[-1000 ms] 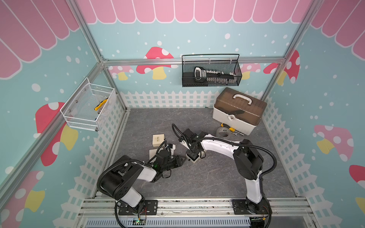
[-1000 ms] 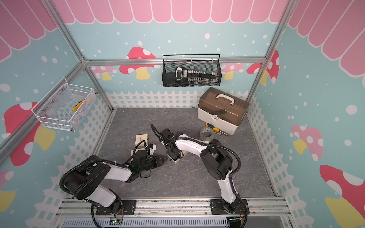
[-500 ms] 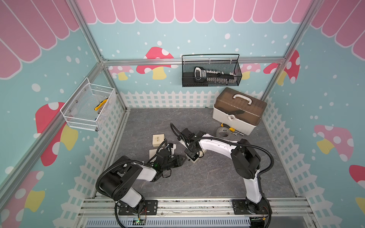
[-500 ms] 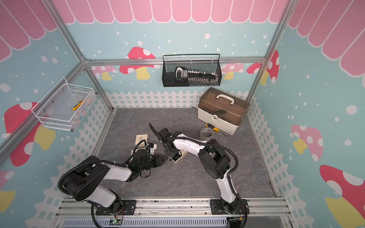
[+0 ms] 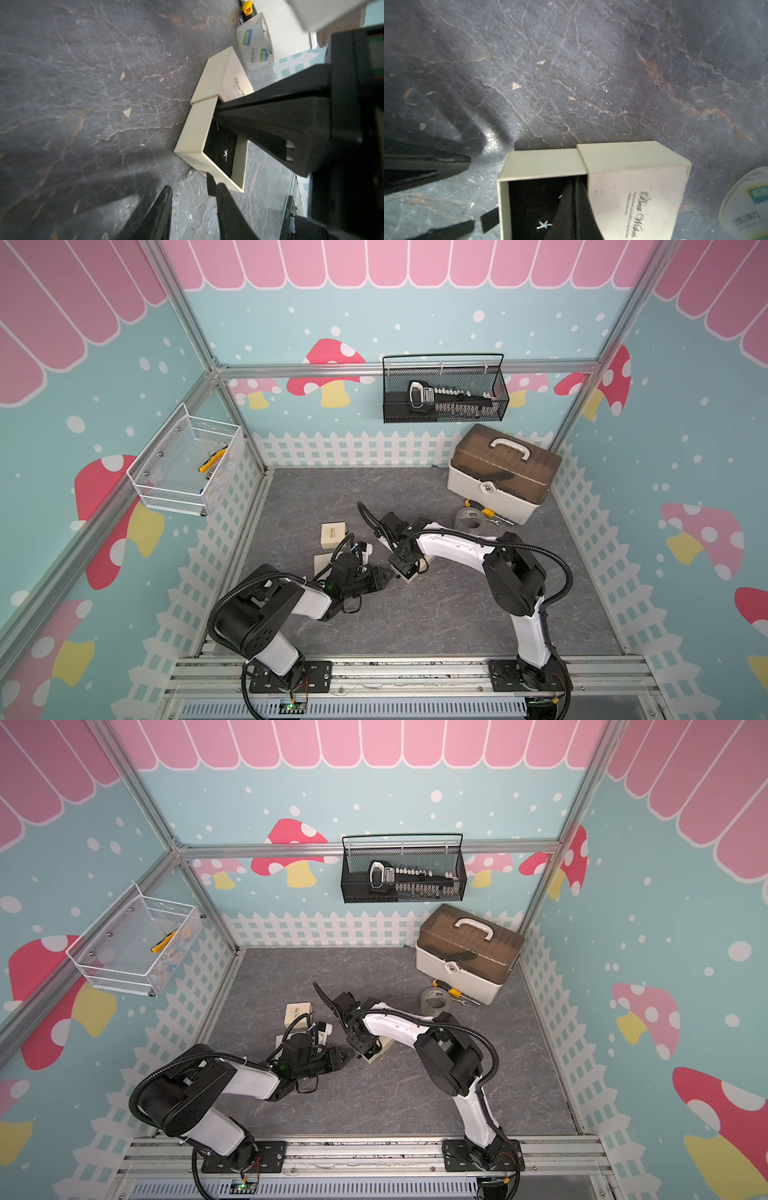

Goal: Place the earrings into the drawer-style jewelry box
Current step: Adjust the earring in the inner lining.

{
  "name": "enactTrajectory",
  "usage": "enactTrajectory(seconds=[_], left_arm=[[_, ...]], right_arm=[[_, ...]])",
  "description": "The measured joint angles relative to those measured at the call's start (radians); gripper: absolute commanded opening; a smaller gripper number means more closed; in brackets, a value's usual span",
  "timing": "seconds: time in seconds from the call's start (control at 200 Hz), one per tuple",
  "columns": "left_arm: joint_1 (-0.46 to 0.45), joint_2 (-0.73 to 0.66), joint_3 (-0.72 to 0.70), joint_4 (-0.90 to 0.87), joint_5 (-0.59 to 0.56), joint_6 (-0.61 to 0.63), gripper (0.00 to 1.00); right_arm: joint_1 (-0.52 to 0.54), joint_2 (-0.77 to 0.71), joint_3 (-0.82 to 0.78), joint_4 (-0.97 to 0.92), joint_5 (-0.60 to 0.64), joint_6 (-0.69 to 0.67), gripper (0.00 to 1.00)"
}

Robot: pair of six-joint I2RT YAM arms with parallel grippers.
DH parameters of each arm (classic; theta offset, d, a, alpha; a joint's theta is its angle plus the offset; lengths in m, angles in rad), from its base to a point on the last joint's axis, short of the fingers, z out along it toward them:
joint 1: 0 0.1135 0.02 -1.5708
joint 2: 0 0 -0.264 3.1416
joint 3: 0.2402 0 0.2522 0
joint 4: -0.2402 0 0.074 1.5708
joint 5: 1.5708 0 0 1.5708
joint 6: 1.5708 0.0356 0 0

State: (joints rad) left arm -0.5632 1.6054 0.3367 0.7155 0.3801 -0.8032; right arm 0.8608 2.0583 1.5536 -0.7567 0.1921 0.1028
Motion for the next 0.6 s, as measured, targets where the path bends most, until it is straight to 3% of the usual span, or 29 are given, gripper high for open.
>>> enactTrajectory(seconds=[0.6], left_arm=[[-0.004, 0.042, 0.012, 0.008, 0.010, 0.003, 0.33]], right_arm=[[0.011, 0.003, 0.000, -0.002, -0.035, 0.027, 0.04]])
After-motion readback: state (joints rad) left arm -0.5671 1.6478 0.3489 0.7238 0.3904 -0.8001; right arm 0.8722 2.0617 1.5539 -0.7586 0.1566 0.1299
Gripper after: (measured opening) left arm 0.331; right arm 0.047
